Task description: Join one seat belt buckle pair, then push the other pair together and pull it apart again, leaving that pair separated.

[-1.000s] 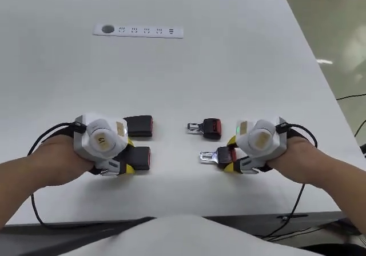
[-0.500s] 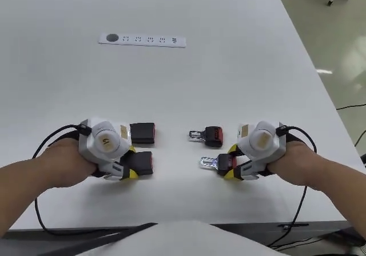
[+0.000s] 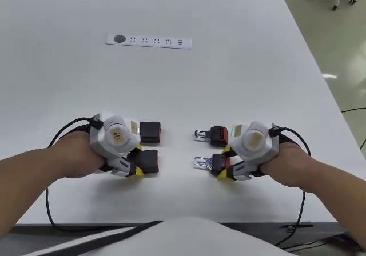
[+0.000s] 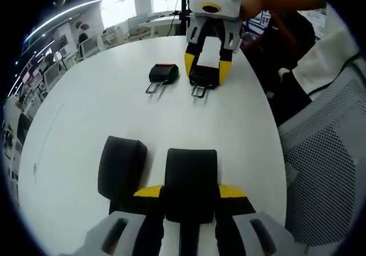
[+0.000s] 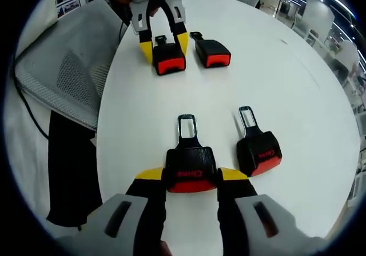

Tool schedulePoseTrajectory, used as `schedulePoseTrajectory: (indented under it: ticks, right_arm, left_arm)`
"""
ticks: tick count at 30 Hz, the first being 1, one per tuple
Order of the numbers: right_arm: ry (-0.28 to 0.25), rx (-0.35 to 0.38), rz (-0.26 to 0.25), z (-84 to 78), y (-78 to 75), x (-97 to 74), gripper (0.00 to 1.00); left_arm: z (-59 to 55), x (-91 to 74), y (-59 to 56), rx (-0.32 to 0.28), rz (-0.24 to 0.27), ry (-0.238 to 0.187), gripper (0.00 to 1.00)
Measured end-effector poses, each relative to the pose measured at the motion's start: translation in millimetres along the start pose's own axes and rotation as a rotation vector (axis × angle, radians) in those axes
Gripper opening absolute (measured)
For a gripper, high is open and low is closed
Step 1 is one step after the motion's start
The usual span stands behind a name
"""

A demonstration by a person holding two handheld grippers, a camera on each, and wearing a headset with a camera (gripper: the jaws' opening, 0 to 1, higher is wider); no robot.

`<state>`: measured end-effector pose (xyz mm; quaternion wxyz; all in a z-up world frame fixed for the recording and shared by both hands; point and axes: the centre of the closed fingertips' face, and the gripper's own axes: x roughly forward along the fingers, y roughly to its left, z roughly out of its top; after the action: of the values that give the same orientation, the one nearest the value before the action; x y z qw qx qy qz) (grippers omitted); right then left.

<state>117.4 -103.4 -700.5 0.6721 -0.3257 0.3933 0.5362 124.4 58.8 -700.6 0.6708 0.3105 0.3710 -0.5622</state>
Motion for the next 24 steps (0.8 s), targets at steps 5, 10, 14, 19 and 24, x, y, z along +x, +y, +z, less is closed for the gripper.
schedulePoseTrajectory:
  ticks: [5, 10, 14, 19, 24]
  right_arm:
    - [-0.031, -0.010, 0.008, 21.5, 3.0, 13.4, 0.32]
    - [-0.056, -0.019, 0.011, 38.9, 7.6, 22.6, 0.32]
    - [-0.073, -0.026, 0.012, 52.7, 7.7, 31.3, 0.32]
    - [-0.093, -0.033, 0.010, 67.8, 11.2, 37.5, 0.32]
    - [-0.072, -0.056, 0.001, 69.2, 12.9, 37.6, 0.32]
  left_arm:
    - [1.4, 0.5, -0.6, -0.001, 0.001, -0.006, 0.34]
    - [2.2, 1.3, 0.3, 0.001, -0.002, -0.001, 0.34]
    - [2.7, 1.7, 0.1, 0.014, -0.008, 0.003, 0.34]
    - [2.0, 1.8, 1.4, 0.015, -0.008, 0.003, 0.34]
    - [2.2, 0.9, 0.5, 0.016, -0.010, 0.011, 0.34]
